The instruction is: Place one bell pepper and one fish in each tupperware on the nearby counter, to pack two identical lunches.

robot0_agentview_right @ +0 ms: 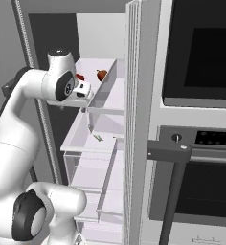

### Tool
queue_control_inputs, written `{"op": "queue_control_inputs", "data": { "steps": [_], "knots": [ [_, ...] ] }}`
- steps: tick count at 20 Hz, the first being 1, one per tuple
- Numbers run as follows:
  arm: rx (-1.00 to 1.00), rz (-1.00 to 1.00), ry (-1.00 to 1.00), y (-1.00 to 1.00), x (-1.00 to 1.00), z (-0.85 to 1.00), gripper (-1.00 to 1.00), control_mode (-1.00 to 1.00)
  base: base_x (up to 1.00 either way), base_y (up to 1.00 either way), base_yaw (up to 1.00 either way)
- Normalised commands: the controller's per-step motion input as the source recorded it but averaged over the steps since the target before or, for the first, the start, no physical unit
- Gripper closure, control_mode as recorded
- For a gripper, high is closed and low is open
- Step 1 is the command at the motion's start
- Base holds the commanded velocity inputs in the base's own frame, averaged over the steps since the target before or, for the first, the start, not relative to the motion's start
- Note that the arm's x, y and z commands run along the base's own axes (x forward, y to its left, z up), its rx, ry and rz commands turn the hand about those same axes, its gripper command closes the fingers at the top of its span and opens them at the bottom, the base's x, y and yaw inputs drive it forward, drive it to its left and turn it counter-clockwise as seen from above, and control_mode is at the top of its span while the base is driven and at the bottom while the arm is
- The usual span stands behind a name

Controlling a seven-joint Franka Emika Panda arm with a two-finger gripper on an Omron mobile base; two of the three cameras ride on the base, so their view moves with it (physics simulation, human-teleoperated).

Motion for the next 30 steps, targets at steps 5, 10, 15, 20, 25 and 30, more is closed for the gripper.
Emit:
{"op": "queue_control_inputs", "data": {
  "steps": [5, 10, 15, 20, 25, 30],
  "knots": [
    [0.05, 0.21, -0.32, -0.06, 0.17, 0.31, -1.0, -1.0, 0.0, 0.0, 0.0],
    [-0.08, 0.07, -0.05, -0.2, 0.14, 0.35, -1.0, -1.0, 0.0, 0.0, 0.0],
    [-0.21, 0.0, 0.03, -0.27, 0.52, 0.33, -1.0, -1.0, 0.0, 0.0, 0.0],
    [-0.18, 0.0, 0.02, -0.22, 0.62, 0.23, -1.0, -1.0, 0.0, 0.0, 0.0],
    [-0.03, 0.01, -0.09, -0.27, 0.7, 0.08, -1.0, -1.0, 0.0, 0.0, 0.0],
    [0.0, 0.04, -0.07, -0.16, 0.7, 0.0, -1.0, -1.0, 0.0, 0.0, 0.0]
  ]
}}
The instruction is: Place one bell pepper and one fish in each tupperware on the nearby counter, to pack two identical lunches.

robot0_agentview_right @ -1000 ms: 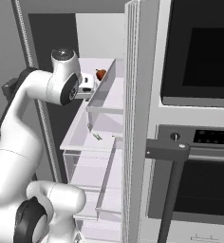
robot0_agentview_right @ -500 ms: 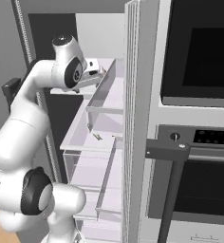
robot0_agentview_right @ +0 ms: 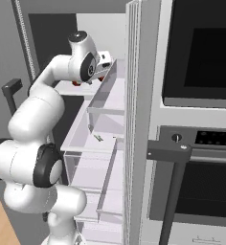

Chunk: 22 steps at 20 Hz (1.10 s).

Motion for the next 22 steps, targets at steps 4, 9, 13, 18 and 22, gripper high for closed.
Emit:
{"op": "queue_control_inputs", "data": {
  "steps": [4, 9, 13, 18, 22],
  "knots": [
    [0.0, 0.02, -0.01, 0.0, 0.74, 0.0, -1.0, -1.0, 0.0, 0.0, 0.0],
    [0.0, 0.03, 0.07, -0.11, 0.68, 0.0, -1.0, -1.0, 0.0, 0.0, 0.0],
    [0.01, 0.03, 0.03, -0.09, 0.46, 0.0, -1.0, -1.0, 0.0, 0.0, 0.0],
    [0.0, 0.0, 0.02, 0.0, 0.02, -0.07, -1.0, -1.0, 0.0, 0.0, 0.0],
    [0.0, 0.0, 0.0, 0.0, 0.0, -0.17, -1.0, -1.0, 0.0, 0.0, 0.0]
  ]
}}
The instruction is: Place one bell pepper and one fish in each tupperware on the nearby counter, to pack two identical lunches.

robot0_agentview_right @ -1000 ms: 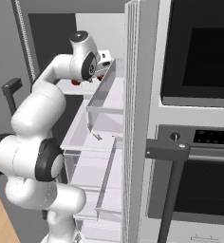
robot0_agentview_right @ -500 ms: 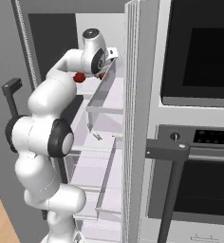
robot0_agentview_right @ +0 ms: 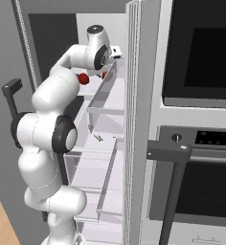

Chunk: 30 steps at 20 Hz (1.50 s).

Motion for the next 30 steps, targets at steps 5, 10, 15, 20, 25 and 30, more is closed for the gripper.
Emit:
{"op": "queue_control_inputs", "data": {
  "steps": [5, 10, 15, 20, 25, 30],
  "knots": [
    [0.0, 0.0, 0.0, 0.0, 0.0, -0.23, -1.0, -1.0, 0.0, 0.0, 0.0],
    [0.02, 0.0, 0.0, 0.0, 0.0, -0.31, -1.0, -1.0, 0.0, 0.0, 0.0],
    [0.04, -0.03, 0.0, 0.0, 0.0, -0.31, 1.0, -1.0, 0.0, 0.0, 0.0],
    [0.01, -0.03, 0.04, -0.03, -0.06, -0.3, 1.0, -1.0, 0.0, 0.0, 0.0],
    [0.03, -0.03, 0.0, -0.08, -0.29, -0.26, 1.0, -1.0, 0.0, 0.0, 0.0],
    [0.02, -0.01, 0.0, -0.12, -0.39, -0.08, 1.0, -1.0, 0.0, 0.0, 0.0]
  ]
}}
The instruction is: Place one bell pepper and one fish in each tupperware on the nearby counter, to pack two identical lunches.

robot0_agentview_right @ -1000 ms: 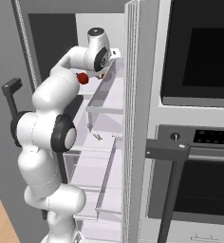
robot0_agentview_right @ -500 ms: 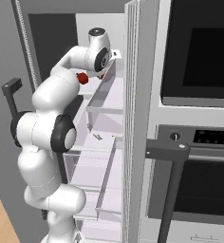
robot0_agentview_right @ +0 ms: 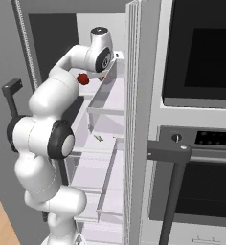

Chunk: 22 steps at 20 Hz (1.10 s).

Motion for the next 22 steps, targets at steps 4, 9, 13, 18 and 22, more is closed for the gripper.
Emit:
{"op": "queue_control_inputs", "data": {
  "steps": [4, 9, 13, 18, 22],
  "knots": [
    [0.02, 0.0, 0.0, -0.02, -0.53, 0.0, 1.0, -1.0, 0.0, 0.0, 0.0],
    [0.0, 0.0, -0.04, 0.0, -0.66, 0.0, 1.0, -1.0, 0.0, 0.0, 0.0],
    [0.0, 0.0, 0.0, 0.14, -0.6, 0.0, 1.0, -1.0, 0.0, 0.0, 0.0],
    [0.0, 0.0, 0.0, 0.21, -0.8, 0.0, 1.0, -1.0, 0.0, 0.0, 0.0],
    [0.0, -0.02, 0.0, 0.26, -1.0, 0.0, 1.0, -1.0, 0.0, 0.0, 0.0]
  ]
}}
